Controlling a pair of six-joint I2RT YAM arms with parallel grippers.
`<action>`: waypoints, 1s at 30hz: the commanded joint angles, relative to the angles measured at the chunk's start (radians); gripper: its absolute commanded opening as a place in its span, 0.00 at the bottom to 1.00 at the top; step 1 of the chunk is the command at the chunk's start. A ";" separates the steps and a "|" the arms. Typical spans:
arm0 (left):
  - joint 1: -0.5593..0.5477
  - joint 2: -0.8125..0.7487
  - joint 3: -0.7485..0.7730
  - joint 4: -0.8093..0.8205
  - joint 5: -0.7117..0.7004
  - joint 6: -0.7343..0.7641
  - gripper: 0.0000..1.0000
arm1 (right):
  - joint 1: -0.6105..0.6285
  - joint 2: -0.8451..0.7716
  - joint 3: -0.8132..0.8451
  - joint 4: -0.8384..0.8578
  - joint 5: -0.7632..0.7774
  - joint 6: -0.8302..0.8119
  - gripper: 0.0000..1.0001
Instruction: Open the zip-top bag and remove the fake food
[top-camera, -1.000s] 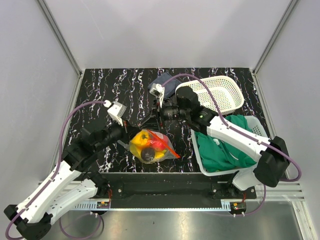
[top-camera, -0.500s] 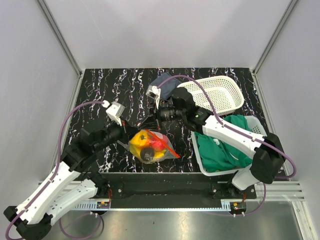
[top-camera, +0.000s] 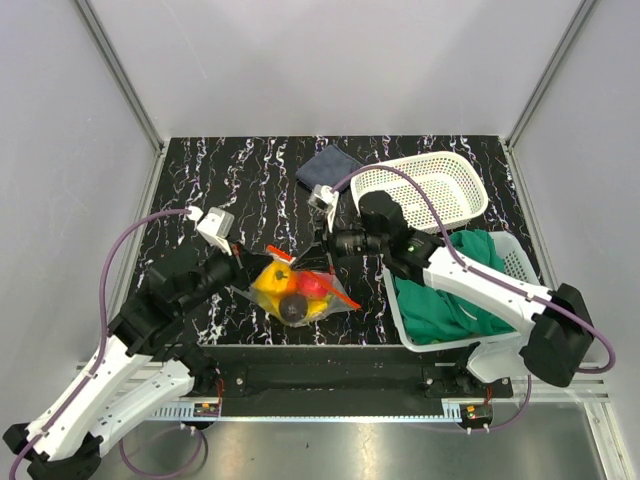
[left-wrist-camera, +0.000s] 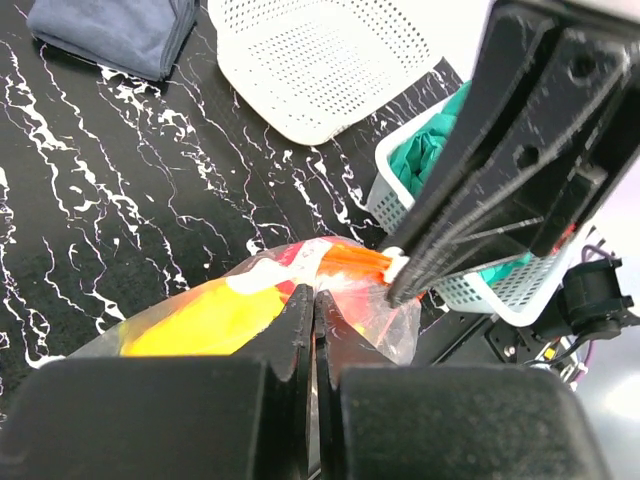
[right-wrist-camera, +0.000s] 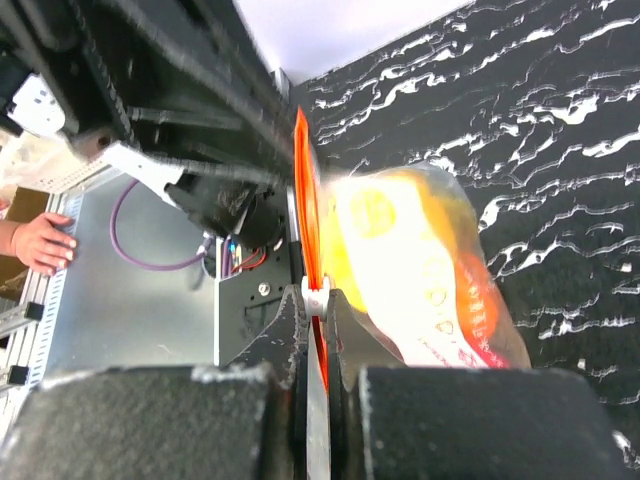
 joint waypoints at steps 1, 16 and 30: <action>0.007 -0.034 0.015 0.065 -0.115 -0.017 0.00 | -0.003 -0.101 -0.077 -0.047 0.001 -0.002 0.00; 0.009 -0.045 0.052 0.071 -0.531 -0.007 0.00 | -0.005 -0.467 -0.444 -0.239 0.248 0.148 0.00; 0.012 -0.060 0.007 0.066 -0.405 0.012 0.00 | -0.005 -0.379 -0.155 -0.362 0.332 0.053 0.67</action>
